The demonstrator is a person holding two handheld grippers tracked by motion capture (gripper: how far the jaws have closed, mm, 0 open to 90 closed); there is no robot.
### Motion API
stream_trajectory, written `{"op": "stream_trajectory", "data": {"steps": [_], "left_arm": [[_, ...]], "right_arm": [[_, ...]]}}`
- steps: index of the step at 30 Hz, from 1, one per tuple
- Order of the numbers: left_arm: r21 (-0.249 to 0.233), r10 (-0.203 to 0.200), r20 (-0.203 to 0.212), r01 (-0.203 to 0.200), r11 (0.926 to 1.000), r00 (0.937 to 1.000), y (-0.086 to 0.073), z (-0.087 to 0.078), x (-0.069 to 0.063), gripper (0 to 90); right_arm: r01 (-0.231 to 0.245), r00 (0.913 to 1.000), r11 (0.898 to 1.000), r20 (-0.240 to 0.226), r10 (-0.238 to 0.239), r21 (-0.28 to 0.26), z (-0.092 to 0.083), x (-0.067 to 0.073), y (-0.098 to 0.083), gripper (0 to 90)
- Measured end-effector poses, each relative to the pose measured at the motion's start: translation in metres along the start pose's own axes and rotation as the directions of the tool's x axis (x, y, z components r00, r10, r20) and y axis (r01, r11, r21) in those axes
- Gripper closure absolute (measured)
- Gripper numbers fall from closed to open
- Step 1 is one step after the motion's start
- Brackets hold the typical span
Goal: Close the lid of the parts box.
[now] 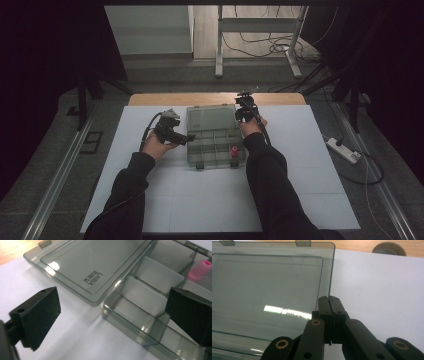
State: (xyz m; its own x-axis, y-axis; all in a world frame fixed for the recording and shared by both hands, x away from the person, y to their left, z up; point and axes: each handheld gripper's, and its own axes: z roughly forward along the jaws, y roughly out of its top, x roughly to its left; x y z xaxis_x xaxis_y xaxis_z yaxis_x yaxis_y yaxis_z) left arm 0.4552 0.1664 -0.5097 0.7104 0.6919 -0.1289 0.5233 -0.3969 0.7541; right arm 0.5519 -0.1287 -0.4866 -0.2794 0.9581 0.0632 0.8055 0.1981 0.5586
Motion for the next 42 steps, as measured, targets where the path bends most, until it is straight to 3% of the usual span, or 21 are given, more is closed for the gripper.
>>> {"op": "stream_trajectory", "data": {"steps": [4, 5, 10, 11, 12, 15, 19, 23, 32, 42], "left_arm": [[-0.002, -0.011, -0.016, 0.011, 0.9999, 0.9998, 0.0, 0.0, 0.005, 7.2], [-0.003, -0.009, -0.036, 0.009, 1.0, 0.9993, 0.0, -0.001, 0.007, 7.2], [-0.003, -0.012, -0.042, 0.011, 0.9999, 0.999, 0.003, -0.003, 0.015, 30.5], [-0.007, -0.016, -0.053, 0.016, 0.9999, 0.9985, 0.004, -0.004, 0.018, 30.5], [-0.011, -0.023, -0.057, 0.023, 0.9997, 0.9981, 0.004, -0.005, 0.019, 38.3], [-0.01, -0.053, -0.061, 0.052, 0.9986, 0.9968, 0.006, -0.005, 0.027, 49.3], [0.024, -0.084, -0.069, 0.085, 0.9961, 0.9941, 0.005, 0.001, 0.037, 72.0], [0.056, -0.108, -0.07, 0.112, 0.9921, 0.9917, 0.001, 0.011, 0.042, 87.6], [0.089, -0.145, -0.062, 0.15, 0.9847, 0.9875, 0.0, 0.034, 0.045, 88.7], [0.054, -0.186, -0.039, 0.188, 0.9806, 0.9817, 0.007, 0.05, 0.047, 88.8]], "right_arm": [[0.004, 1.0, 1.0, -0.005, -0.004, -0.015, -0.003, -0.001, 0.0, 88.9], [-0.003, 1.0, 1.0, -0.009, 0.003, -0.019, -0.004, 0.0, 0.0, 88.9], [-0.01, 0.9997, 0.999, -0.024, 0.009, -0.041, -0.01, -0.002, -0.001, 89.0], [-0.01, 0.9997, 0.999, -0.024, 0.009, -0.041, -0.01, -0.002, -0.001, 89.0], [-0.005, 0.9997, 0.999, -0.023, 0.004, -0.046, -0.011, -0.002, -0.001, 89.0], [-0.005, 0.9996, 0.998, -0.027, 0.004, -0.057, -0.013, -0.002, -0.001, 89.0], [-0.005, 0.9995, 0.998, -0.032, 0.003, -0.069, -0.016, -0.002, -0.002, 89.0], [-0.007, 0.9995, 0.997, -0.032, 0.004, -0.078, -0.017, -0.001, -0.002, 89.1], [-0.006, 0.9995, 0.996, -0.033, 0.003, -0.093, -0.018, 0.0, -0.003, 89.2], [0.001, 0.9996, 0.995, -0.029, -0.004, -0.101, -0.022, 0.001, -0.003, 89.3]]}}
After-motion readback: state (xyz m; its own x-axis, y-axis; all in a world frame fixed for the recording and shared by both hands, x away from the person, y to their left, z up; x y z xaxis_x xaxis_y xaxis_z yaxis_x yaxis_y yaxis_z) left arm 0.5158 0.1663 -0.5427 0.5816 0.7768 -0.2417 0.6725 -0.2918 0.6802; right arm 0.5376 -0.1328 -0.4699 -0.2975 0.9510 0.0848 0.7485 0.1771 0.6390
